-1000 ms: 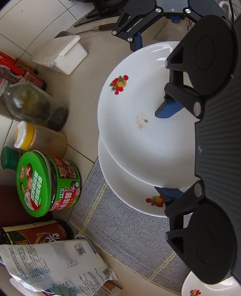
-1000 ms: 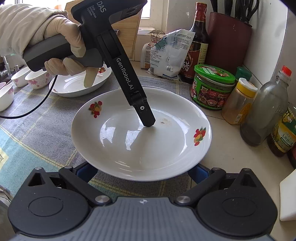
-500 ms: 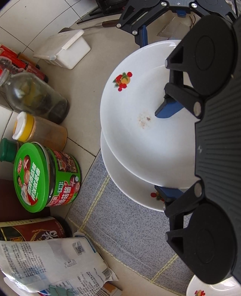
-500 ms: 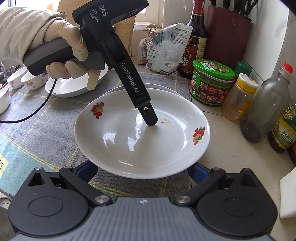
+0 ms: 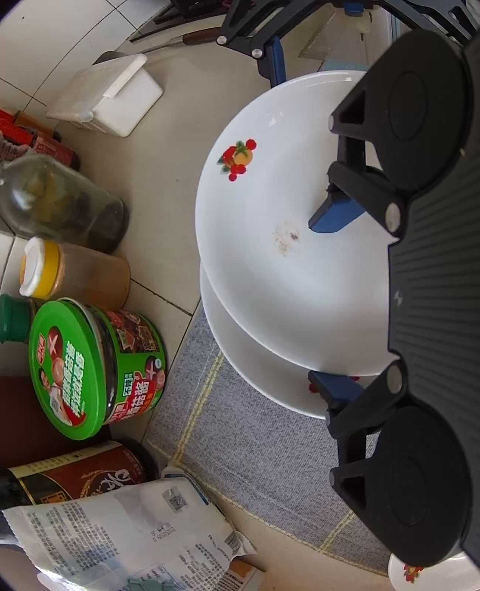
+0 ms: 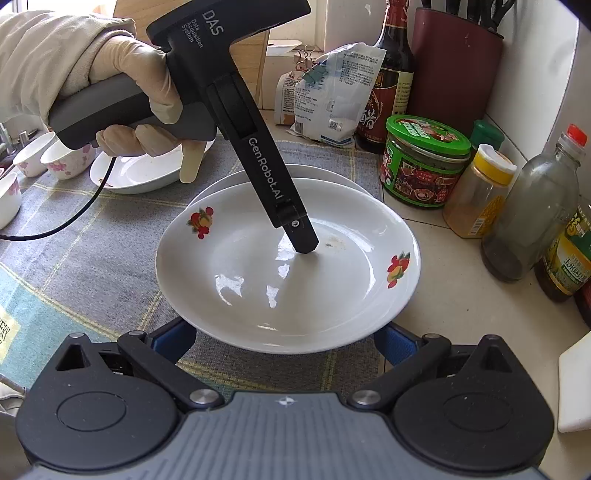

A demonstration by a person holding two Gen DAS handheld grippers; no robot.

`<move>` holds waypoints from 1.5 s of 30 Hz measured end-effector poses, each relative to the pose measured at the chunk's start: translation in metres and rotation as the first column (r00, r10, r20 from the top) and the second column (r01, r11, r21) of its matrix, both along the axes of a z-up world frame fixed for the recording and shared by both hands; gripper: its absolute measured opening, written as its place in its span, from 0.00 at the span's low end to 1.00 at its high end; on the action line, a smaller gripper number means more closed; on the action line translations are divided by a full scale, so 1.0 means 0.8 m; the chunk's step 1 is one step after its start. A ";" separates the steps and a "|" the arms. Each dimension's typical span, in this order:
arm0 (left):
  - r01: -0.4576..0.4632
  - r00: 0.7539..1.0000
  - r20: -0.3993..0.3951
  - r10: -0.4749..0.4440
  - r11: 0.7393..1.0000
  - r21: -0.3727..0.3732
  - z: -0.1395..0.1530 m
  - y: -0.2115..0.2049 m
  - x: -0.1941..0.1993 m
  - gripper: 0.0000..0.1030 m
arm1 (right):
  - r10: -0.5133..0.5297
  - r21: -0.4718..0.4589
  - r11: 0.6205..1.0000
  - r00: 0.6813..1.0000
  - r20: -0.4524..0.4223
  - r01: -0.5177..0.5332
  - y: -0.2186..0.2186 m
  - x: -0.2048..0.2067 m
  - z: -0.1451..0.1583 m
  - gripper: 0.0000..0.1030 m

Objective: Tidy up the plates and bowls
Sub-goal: 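Set the large plate onto the other white plate and open the left gripper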

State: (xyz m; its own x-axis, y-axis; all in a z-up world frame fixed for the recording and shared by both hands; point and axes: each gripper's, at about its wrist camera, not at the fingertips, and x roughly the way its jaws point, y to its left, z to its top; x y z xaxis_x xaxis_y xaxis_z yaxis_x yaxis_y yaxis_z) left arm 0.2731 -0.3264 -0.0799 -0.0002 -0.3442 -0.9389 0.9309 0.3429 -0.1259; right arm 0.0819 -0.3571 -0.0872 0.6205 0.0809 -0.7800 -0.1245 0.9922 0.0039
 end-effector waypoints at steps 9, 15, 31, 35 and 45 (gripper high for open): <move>0.019 0.999 0.036 -0.020 1.000 0.018 0.002 -0.001 -0.003 0.77 | 0.003 -0.002 1.000 1.000 -0.001 -0.003 0.002 -0.002 0.002 1.00; 0.048 0.996 0.076 -0.051 0.998 0.041 0.005 -0.005 -0.006 0.77 | -0.001 -0.007 1.000 1.000 -0.004 0.001 0.004 -0.002 0.001 1.00; 0.077 0.990 0.114 -0.084 0.995 0.061 0.010 -0.006 -0.013 0.77 | 0.004 -0.033 0.999 1.000 -0.006 -0.004 0.005 0.000 0.001 1.00; 0.070 0.990 0.118 -0.076 0.996 0.061 0.010 -0.005 -0.011 0.77 | 0.006 -0.039 0.999 1.000 -0.009 -0.006 0.005 0.003 0.000 1.00; 0.060 0.991 0.114 -0.066 0.997 0.057 0.015 -0.004 -0.009 0.77 | 0.007 -0.051 0.999 1.000 -0.019 -0.008 0.006 0.006 -0.003 1.00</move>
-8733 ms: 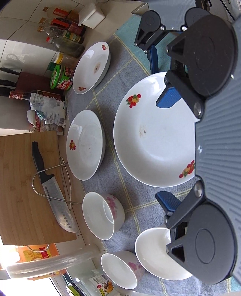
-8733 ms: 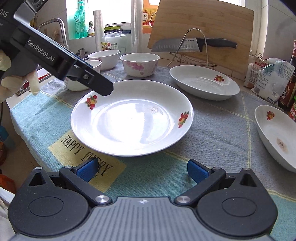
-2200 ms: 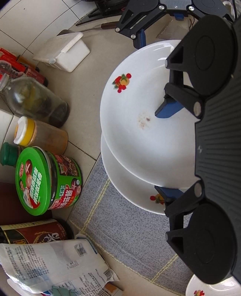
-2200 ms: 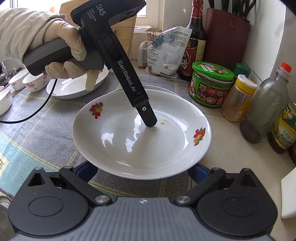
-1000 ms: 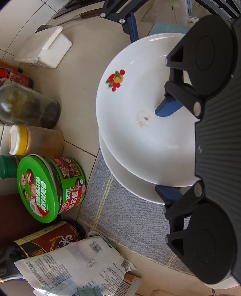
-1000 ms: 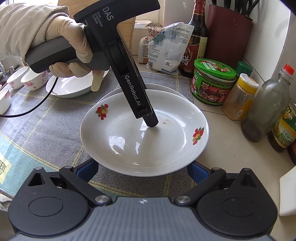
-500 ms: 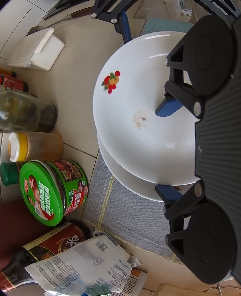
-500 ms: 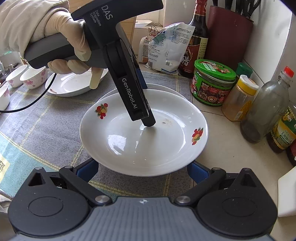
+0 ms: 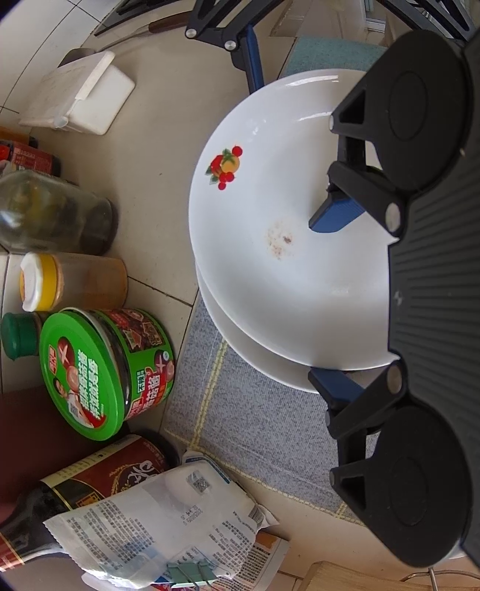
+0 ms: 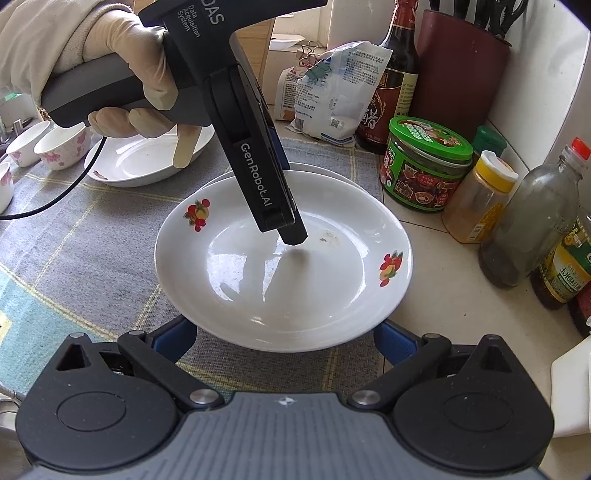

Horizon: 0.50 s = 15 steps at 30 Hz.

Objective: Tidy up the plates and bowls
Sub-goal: 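Set the large plate onto the other white plate and open the left gripper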

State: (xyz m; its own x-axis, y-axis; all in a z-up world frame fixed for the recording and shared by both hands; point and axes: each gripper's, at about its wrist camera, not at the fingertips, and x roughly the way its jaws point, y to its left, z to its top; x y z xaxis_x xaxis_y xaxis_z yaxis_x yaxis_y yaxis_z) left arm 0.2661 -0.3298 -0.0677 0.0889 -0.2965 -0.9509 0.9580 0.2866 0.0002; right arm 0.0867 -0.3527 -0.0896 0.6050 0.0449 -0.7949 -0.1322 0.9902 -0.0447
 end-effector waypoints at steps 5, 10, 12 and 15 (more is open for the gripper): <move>-0.012 1.000 -0.006 0.012 1.000 -0.011 0.004 0.001 0.001 0.77 | -0.001 -0.006 1.000 1.000 -0.004 0.001 0.001 0.002 0.000 1.00; -0.018 1.000 -0.004 0.018 1.000 -0.018 0.006 0.001 0.002 0.77 | -0.001 -0.011 1.000 1.000 -0.005 0.001 0.001 0.003 -0.001 1.00; -0.019 1.000 0.002 0.019 1.000 -0.018 0.006 0.001 0.002 0.77 | -0.002 -0.014 1.000 1.000 -0.005 0.002 0.001 0.002 0.000 1.00; -0.021 1.000 0.010 0.021 1.000 -0.017 0.007 0.001 0.001 0.77 | -0.001 -0.018 1.000 1.000 -0.001 0.001 0.002 0.001 0.001 1.00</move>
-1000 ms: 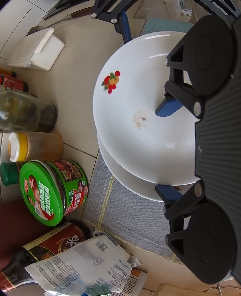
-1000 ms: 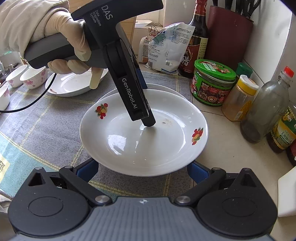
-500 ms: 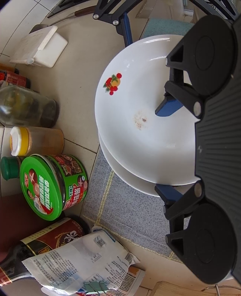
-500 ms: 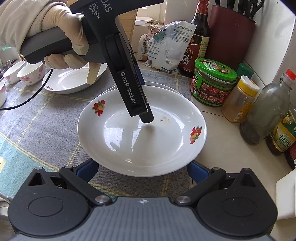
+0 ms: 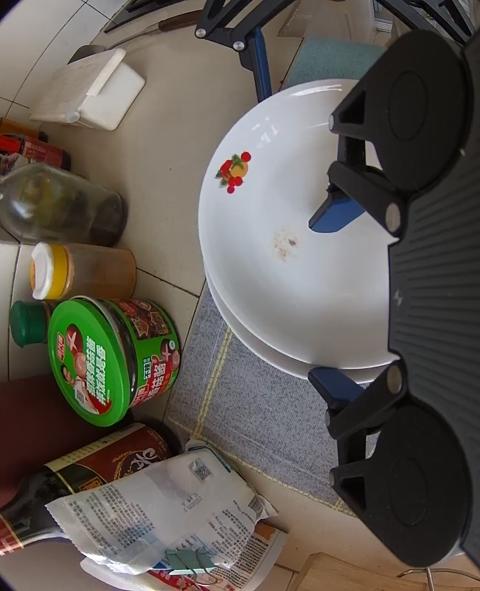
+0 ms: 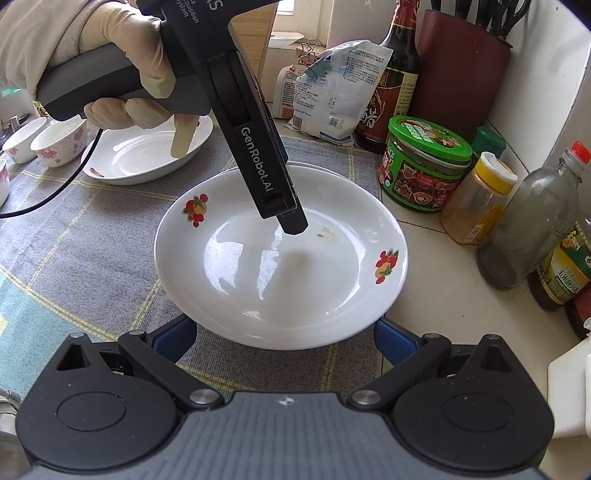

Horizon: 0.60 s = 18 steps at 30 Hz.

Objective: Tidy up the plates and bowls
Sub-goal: 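Set the large plate onto the other white plate and open the left gripper, then withdraw the left gripper from the stacked plates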

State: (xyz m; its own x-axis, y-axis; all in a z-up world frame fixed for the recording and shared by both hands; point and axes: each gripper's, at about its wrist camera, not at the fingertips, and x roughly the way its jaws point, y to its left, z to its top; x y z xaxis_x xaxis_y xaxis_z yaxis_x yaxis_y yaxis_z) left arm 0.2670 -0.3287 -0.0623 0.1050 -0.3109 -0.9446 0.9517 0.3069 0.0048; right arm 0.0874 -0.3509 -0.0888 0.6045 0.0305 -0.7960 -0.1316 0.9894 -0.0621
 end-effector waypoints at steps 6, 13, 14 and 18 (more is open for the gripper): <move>-0.011 1.000 0.000 0.011 1.000 -0.008 0.002 0.002 0.001 0.78 | -0.003 0.025 1.000 1.000 0.008 0.003 -0.004 -0.001 0.001 1.00; -0.037 0.999 0.039 0.038 0.999 -0.021 0.005 0.008 0.004 0.78 | -0.007 0.019 1.000 1.000 0.026 0.007 0.000 -0.010 0.004 1.00; -0.046 0.998 0.028 0.047 0.998 -0.030 0.006 0.010 0.006 0.78 | -0.006 0.018 1.000 1.000 0.028 0.006 0.001 -0.012 0.004 1.00; -0.067 0.997 0.040 0.071 0.994 -0.087 0.022 0.019 0.002 0.78 | -0.010 0.013 1.000 0.999 0.048 0.010 0.004 -0.019 0.008 1.00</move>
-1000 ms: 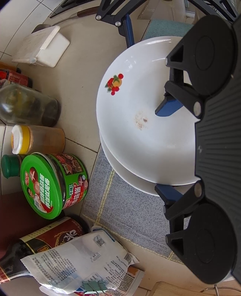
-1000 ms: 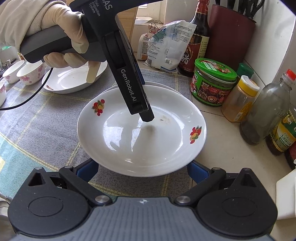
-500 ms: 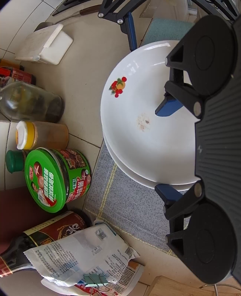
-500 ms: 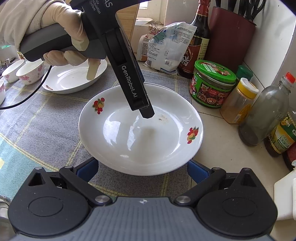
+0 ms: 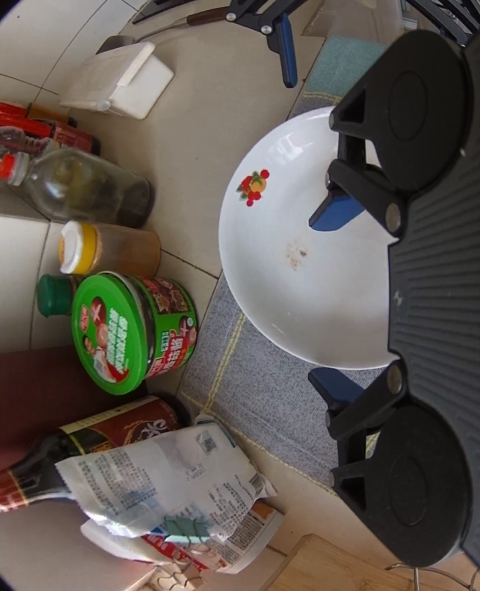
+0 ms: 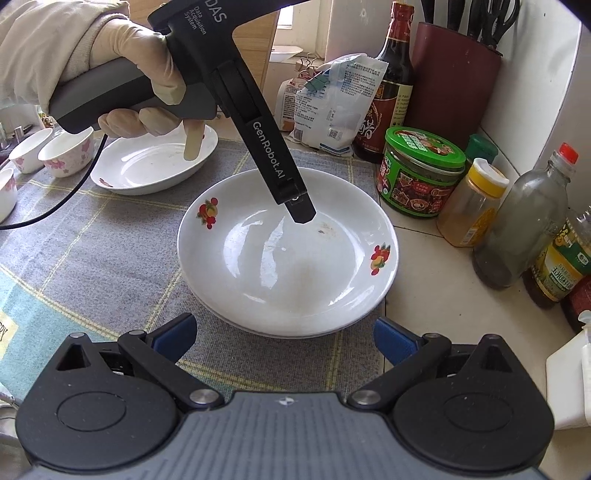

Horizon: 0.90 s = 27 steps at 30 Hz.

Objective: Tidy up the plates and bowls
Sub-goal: 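Withdraw the left gripper from the stacked plates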

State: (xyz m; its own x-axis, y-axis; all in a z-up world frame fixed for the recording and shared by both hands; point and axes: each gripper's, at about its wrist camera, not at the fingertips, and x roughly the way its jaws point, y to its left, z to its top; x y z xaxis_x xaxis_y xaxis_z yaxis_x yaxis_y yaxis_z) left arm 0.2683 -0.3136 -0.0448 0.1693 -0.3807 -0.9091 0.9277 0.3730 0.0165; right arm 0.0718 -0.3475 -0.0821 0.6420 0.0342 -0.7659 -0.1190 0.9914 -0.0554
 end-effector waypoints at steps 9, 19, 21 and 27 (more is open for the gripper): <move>-0.041 0.992 0.106 0.062 0.981 -0.190 0.061 0.060 -0.057 0.84 | -0.003 -0.011 1.000 0.998 0.068 0.004 0.005 -0.013 0.010 1.00; -0.204 0.959 0.136 0.248 0.939 -0.279 0.069 0.155 -0.122 0.89 | 0.014 -0.023 1.000 0.993 0.114 -0.011 0.028 -0.018 0.017 1.00; -0.248 0.947 0.130 0.293 0.927 -0.283 0.063 0.177 -0.128 0.89 | 0.025 -0.032 0.999 0.993 0.115 -0.021 0.038 -0.018 0.017 1.00; -0.352 0.902 0.152 0.404 0.893 -0.281 0.053 0.241 -0.136 0.89 | 0.041 -0.041 0.998 0.992 0.118 -0.036 0.073 -0.022 0.017 1.00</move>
State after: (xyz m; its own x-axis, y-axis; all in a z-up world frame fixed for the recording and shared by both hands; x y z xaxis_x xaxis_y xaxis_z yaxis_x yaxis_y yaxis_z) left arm 0.1592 -0.1205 -0.0025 0.5135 -0.4532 -0.7287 0.7012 0.7111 0.0518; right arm 0.0546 -0.2890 -0.0688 0.7275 0.0325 -0.6854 -0.1473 0.9830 -0.1097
